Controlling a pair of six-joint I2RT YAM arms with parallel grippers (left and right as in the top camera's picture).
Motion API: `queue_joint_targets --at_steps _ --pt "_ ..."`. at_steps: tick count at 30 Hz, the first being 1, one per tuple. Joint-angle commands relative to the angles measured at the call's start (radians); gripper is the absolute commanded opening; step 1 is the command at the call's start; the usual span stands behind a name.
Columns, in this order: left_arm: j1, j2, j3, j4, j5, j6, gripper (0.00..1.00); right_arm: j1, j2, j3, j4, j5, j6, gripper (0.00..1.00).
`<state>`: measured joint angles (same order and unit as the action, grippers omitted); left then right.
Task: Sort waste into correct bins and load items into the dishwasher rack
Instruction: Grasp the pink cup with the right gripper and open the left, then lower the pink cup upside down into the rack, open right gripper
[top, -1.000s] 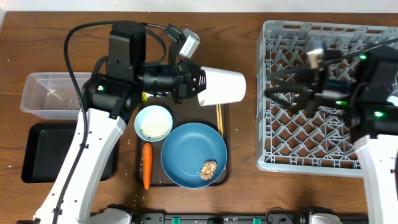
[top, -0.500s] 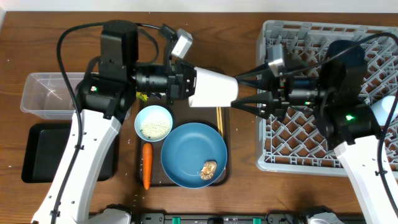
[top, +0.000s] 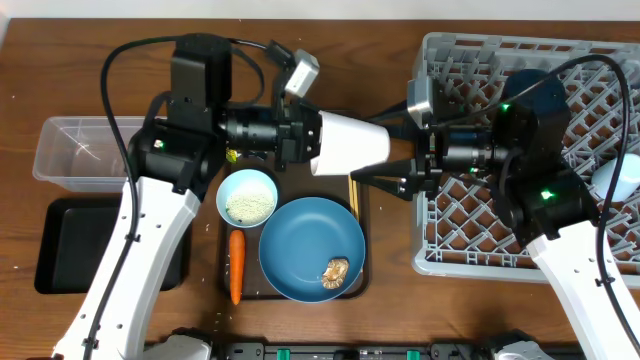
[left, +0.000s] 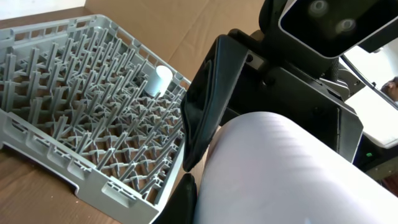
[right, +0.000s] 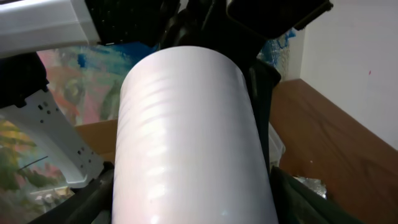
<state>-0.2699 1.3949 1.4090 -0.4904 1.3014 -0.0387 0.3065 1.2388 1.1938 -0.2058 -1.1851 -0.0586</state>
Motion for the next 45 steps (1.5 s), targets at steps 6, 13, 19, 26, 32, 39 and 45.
queue_joint_targets --at_steps 6,13,19,26,32,39,45 --pt "-0.009 -0.010 0.009 0.004 0.027 -0.012 0.10 0.041 0.005 0.003 -0.023 0.039 -0.001 0.45" --pt "-0.008 -0.011 0.009 0.013 0.025 -0.011 0.45 -0.090 -0.024 0.003 -0.158 0.089 -0.002 0.41" --pt "0.012 -0.011 0.009 0.016 -0.041 -0.012 0.66 -0.315 -0.114 0.003 -0.274 0.107 -0.002 0.42" --pt "0.025 -0.011 0.009 0.016 -0.041 -0.012 0.66 -0.615 -0.169 0.003 -0.494 0.280 0.012 0.43" --pt "0.025 -0.011 0.009 0.016 -0.041 -0.011 0.66 -0.785 -0.145 0.003 -0.667 0.649 0.065 0.43" --pt "0.025 -0.011 0.009 0.016 -0.041 -0.012 0.66 -0.824 -0.087 0.002 -0.721 1.054 0.299 0.45" --pt "0.025 -0.011 0.009 0.016 -0.040 -0.020 0.66 -0.824 0.010 0.002 -0.762 1.205 0.443 0.45"
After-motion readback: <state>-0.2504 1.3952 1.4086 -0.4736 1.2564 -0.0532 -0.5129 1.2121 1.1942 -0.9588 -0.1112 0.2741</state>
